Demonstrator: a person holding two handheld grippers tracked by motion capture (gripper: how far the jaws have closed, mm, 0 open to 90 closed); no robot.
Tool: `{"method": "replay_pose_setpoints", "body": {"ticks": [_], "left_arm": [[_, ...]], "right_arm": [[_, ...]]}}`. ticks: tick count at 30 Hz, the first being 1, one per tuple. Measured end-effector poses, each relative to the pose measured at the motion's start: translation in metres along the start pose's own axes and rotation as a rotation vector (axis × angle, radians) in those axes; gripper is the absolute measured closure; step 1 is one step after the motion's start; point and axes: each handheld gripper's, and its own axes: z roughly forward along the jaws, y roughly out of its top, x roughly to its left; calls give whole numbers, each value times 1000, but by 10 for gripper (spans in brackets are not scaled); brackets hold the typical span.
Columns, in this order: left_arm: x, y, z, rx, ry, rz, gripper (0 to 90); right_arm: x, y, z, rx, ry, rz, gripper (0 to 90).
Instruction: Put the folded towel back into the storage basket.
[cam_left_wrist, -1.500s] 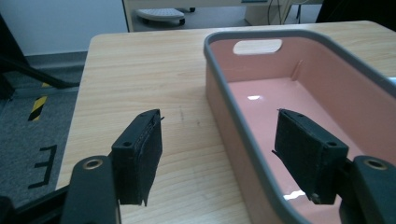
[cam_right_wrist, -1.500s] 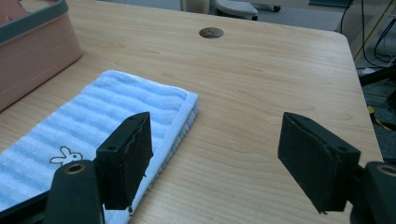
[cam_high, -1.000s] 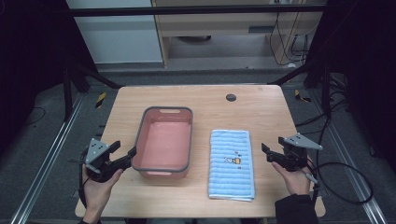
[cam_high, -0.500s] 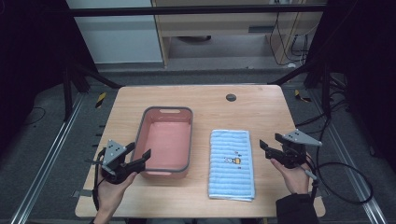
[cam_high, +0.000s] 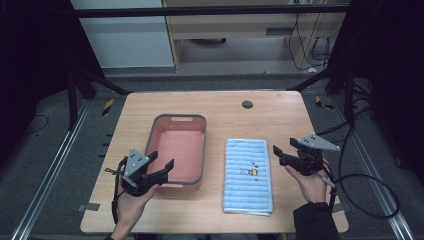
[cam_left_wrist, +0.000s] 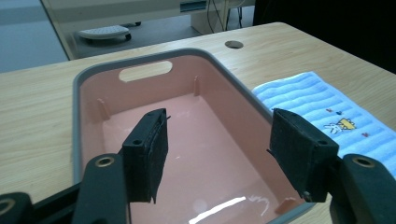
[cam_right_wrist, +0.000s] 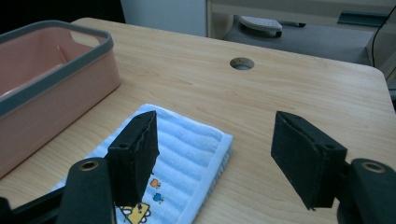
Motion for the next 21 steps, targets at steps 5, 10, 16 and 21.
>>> {"method": "replay_pose_setpoints", "body": {"ticks": [5, 10, 16, 21], "left_arm": [[-11, 4, 4, -5, -14, 13, 378], [-24, 6, 10, -3, -38, 32, 382], [-36, 6, 17, 7, -58, 51, 384], [-48, 5, 25, 20, -83, 72, 384]], "right_arm": [[1, 4, 0, -8, 4, 5, 322], [2, 7, 0, -7, -1, 5, 337], [2, 10, 2, -17, 0, 14, 338], [3, 13, 4, -29, 0, 22, 339]]}}
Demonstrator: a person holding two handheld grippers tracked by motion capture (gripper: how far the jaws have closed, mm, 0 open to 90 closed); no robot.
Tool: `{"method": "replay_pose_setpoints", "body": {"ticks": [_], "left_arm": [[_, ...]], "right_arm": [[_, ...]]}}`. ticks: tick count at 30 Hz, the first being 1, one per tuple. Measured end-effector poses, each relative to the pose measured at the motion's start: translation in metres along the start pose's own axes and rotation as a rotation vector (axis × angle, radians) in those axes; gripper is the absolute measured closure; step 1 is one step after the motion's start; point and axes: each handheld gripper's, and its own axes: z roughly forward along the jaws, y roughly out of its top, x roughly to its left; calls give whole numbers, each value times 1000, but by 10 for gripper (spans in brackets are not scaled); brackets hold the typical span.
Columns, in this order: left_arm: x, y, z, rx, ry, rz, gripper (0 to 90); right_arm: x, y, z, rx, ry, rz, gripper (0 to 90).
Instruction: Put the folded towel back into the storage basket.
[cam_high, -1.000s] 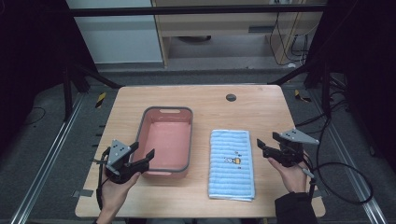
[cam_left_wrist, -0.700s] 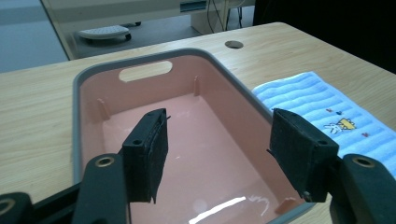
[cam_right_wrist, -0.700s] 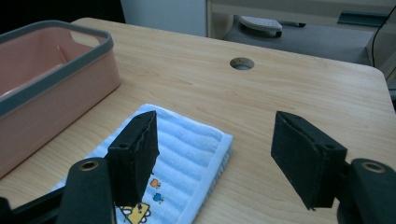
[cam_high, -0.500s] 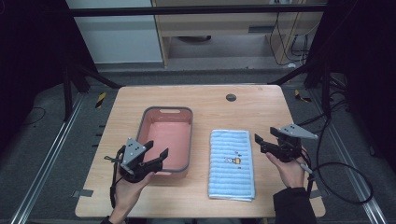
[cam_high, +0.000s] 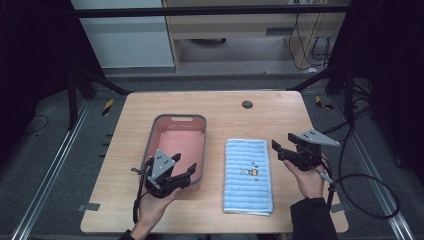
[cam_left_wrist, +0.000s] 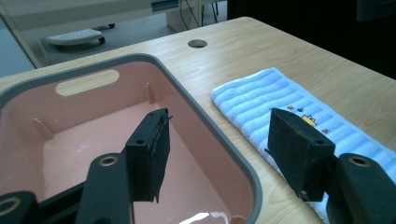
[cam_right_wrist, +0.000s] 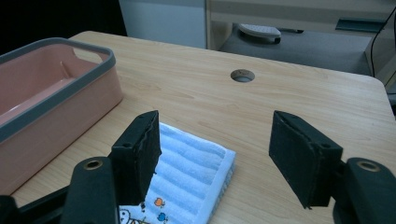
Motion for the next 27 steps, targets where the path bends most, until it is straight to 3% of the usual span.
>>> {"method": "replay_pose_setpoints", "body": {"ticks": [15, 27], "left_arm": [[-30, 1, 21, 16, -62, 18, 398], [-44, -2, 31, 24, -94, 23, 447]], "right_arm": [[1, 0, 5, -5, 5, 1, 347], [0, 0, 11, 8, 3, -1, 341]]}}
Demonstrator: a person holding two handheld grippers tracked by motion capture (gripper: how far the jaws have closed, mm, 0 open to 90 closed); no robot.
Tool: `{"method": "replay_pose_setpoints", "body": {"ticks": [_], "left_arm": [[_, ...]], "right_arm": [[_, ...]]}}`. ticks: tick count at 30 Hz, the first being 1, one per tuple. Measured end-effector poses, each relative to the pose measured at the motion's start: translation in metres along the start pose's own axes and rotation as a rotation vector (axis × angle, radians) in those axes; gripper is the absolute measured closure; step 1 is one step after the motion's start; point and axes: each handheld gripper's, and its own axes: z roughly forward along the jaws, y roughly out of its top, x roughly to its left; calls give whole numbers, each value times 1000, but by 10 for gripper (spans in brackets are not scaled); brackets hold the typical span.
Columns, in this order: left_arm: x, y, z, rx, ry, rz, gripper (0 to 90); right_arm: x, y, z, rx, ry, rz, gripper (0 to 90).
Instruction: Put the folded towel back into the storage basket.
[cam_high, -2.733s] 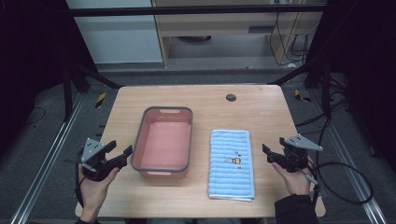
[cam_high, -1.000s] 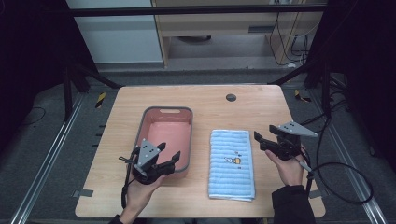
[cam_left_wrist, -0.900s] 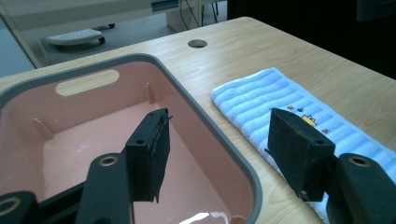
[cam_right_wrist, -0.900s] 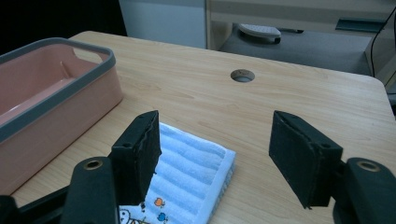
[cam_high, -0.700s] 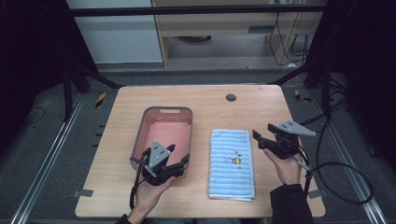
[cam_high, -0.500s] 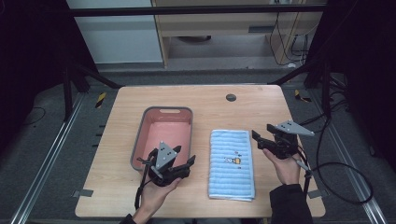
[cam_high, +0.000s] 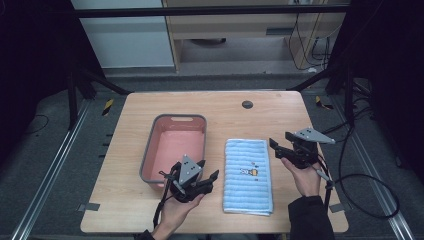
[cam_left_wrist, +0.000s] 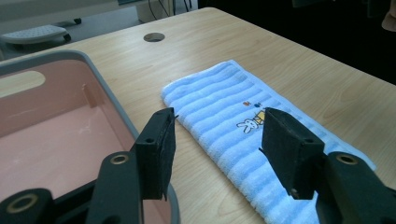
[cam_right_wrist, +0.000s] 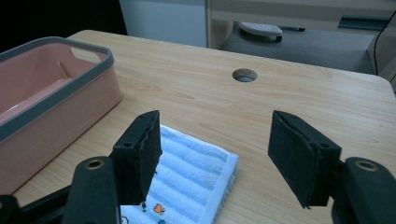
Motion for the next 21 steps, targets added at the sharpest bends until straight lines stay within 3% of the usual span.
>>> {"method": "replay_pose_setpoints", "body": {"ticks": [21], "left_arm": [[-27, -16, 21, 73, -63, 44, 477]], "right_arm": [[-1, -2, 18, 36, -4, -18, 363]]}}
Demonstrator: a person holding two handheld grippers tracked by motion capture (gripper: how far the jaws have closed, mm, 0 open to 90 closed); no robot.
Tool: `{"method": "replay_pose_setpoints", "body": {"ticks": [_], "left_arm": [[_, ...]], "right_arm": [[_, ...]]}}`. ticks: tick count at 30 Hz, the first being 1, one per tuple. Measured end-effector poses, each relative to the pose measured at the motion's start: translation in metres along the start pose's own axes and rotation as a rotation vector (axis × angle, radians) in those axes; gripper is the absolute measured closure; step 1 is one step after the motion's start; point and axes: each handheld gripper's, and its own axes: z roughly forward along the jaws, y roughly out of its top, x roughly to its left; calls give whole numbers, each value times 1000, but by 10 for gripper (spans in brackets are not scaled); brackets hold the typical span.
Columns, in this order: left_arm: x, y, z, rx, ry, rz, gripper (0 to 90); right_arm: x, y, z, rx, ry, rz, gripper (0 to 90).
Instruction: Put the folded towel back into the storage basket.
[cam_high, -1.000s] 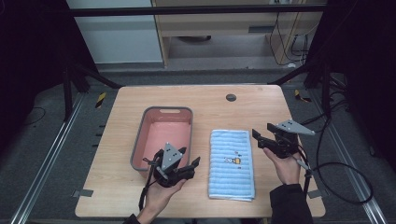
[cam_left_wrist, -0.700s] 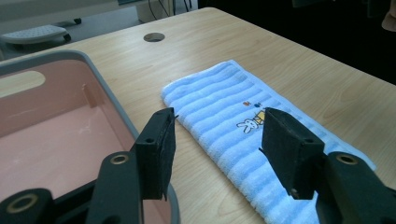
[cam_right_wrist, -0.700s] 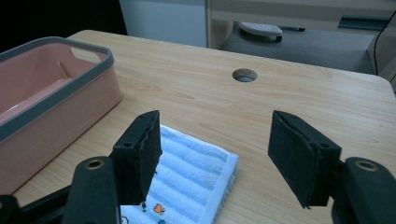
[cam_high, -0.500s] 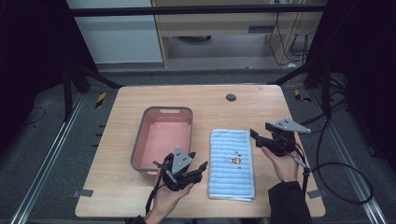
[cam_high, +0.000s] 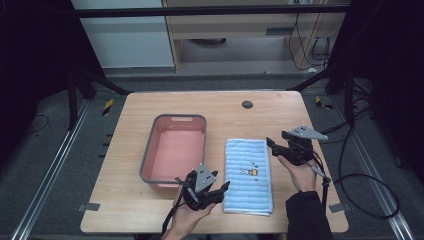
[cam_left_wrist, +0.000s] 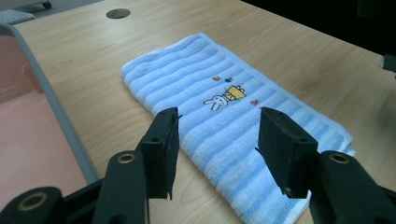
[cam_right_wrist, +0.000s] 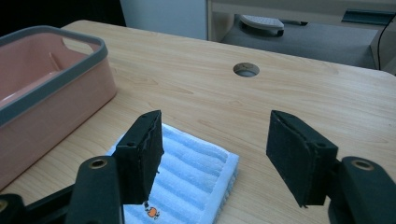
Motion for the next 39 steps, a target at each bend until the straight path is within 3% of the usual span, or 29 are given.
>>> {"method": "replay_pose_setpoints", "body": {"ticks": [19, 39], "left_arm": [[-9, -19, 21, 43, -13, 3, 487], [-10, -37, 40, 122, 32, 0, 522]], "right_arm": [[1, -10, 25, 48, -3, -22, 379], [-2, -32, 59, 150, -23, -39, 432]]}}
